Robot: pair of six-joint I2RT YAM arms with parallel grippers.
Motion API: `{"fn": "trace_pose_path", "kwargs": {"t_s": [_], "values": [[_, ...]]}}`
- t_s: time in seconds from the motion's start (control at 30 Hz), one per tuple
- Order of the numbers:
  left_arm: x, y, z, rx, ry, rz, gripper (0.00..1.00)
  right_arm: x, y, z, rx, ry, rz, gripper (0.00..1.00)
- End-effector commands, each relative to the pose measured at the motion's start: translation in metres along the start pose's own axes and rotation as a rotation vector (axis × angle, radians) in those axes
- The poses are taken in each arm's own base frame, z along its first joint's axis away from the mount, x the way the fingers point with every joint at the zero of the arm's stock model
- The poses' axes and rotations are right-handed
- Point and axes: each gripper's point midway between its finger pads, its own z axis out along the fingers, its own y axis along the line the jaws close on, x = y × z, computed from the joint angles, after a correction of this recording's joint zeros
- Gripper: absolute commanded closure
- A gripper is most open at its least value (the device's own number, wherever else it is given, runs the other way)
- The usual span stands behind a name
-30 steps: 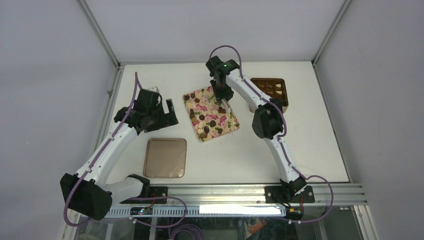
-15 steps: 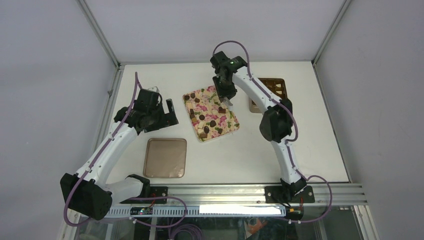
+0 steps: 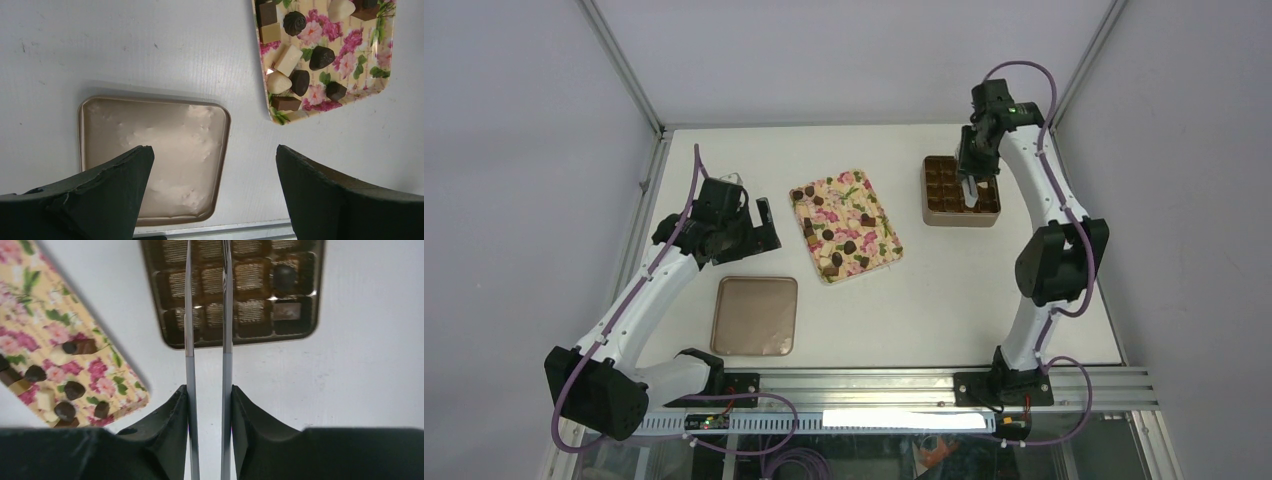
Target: Pack the chocolate
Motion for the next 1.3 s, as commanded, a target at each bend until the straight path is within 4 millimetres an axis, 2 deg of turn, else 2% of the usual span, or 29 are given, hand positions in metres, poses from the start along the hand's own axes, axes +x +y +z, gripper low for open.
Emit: {"fn": "trace_pose_path", "kwargs": {"t_s": [0.0,0.13,0.47,0.9,0.97,1.1,1.27], "values": [[-0.016,-0.008,-0.005,0.041,-0.044,0.003,0.01,-0.013,-0.018,0.006,-0.021,-0.039,0.065,1.00],[-0.016,-0.008,-0.003,0.035,-0.039,0.003,0.01,-0.018,-0.032,0.022,-0.006,-0.015,0.100,1.00],[-0.016,-0.008,0.000,0.029,-0.035,0.006,0.01,-0.024,-0.041,0.048,0.038,0.017,0.105,0.99],[-0.016,-0.007,0.004,0.021,-0.026,0.013,0.01,-0.030,-0.044,0.065,0.069,0.025,0.122,0.94],[-0.016,-0.007,0.004,0.021,-0.024,0.013,0.01,-0.030,-0.044,0.068,0.070,0.032,0.121,0.90],[-0.016,-0.007,0.004,0.023,-0.025,0.013,0.01,-0.027,-0.044,0.072,0.072,0.050,0.121,0.75],[-0.016,-0.008,0.003,0.025,-0.026,0.012,0.01,-0.027,-0.046,0.066,0.077,0.045,0.119,0.67]]}}
